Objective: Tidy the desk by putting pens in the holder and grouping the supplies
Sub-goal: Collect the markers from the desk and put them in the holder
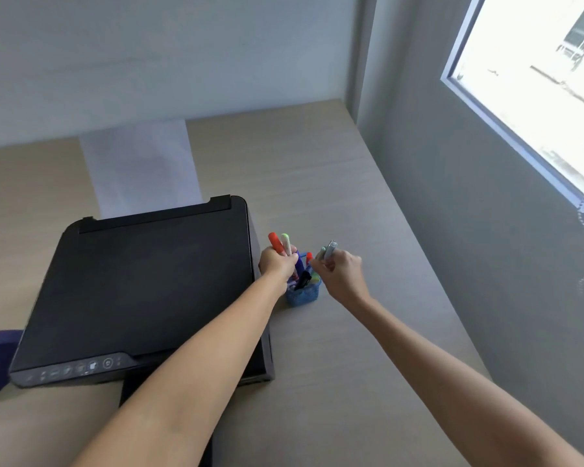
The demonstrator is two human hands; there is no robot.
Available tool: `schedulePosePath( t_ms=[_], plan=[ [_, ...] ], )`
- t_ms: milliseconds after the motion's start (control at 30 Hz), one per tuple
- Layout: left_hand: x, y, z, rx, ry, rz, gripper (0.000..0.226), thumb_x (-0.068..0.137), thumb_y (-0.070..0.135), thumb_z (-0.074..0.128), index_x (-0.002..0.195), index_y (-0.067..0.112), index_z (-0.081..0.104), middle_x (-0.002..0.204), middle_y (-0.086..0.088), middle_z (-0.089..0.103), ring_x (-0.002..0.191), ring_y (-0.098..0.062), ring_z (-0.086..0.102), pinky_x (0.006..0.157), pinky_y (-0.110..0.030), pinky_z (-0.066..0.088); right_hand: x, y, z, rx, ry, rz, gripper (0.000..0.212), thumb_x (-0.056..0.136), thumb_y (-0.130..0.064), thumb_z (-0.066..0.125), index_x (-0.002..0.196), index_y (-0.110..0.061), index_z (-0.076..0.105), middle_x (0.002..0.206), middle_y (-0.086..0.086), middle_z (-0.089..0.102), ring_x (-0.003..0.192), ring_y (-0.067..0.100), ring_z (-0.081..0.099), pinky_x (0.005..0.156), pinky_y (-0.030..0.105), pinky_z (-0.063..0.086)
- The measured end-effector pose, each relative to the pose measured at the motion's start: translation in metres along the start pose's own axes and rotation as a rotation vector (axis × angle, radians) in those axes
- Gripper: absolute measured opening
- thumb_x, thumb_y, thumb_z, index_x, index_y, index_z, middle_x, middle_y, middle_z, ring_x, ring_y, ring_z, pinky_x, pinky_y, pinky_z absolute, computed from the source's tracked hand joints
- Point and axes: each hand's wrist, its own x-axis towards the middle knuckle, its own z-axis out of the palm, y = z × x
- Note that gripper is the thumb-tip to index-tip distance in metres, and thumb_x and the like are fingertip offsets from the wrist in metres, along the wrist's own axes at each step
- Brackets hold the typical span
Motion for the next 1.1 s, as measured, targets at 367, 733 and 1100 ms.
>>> schedulePosePath(
  t_ms=[367, 733, 1100],
  plan=[
    [0.004, 0.008, -0.011, -0.150, -0.254, -0.123, 0.049, 0.068, 0.057, 0.076, 0.088, 0.016, 0.060, 0.065, -0.008, 0.054, 0.058, -0.021, 0.052, 0.070, -0.036, 0.052, 0.003, 0.001, -0.006, -0.015, -0.153, 0.005, 0.027, 0.082, -0.036, 0.069, 0.068, -0.014, 0.061, 0.060, 0.000, 0.062, 0.054, 0.011, 0.053, 0.055, 0.022, 0.041],
    [0.001, -0.005, 0.000, -0.075, -0.233, -0.101, 0.042, 0.103, 0.040, 0.029, 0.126, 0.017, 0.057, 0.113, -0.011, 0.056, 0.117, -0.035, 0.059, 0.101, -0.048, 0.050, 0.000, 0.013, 0.006, 0.108, -0.120, 0.033, 0.034, 0.095, -0.031, 0.041, 0.070, -0.011, 0.053, 0.063, 0.004, 0.059, 0.066, 0.016, 0.058, 0.071, 0.039, 0.053],
    [0.005, -0.006, -0.002, -0.304, -0.206, -0.383, 0.056, 0.101, 0.049, 0.020, 0.120, 0.011, 0.055, 0.121, -0.023, 0.060, 0.123, -0.039, 0.055, 0.110, -0.059, 0.033, 0.000, 0.010, 0.014, 0.448, -0.414, 0.506, 0.064, 0.091, -0.066, 0.017, 0.139, -0.028, 0.035, 0.145, 0.013, 0.042, 0.122, 0.040, 0.050, 0.089, 0.053, 0.050]
  ],
)
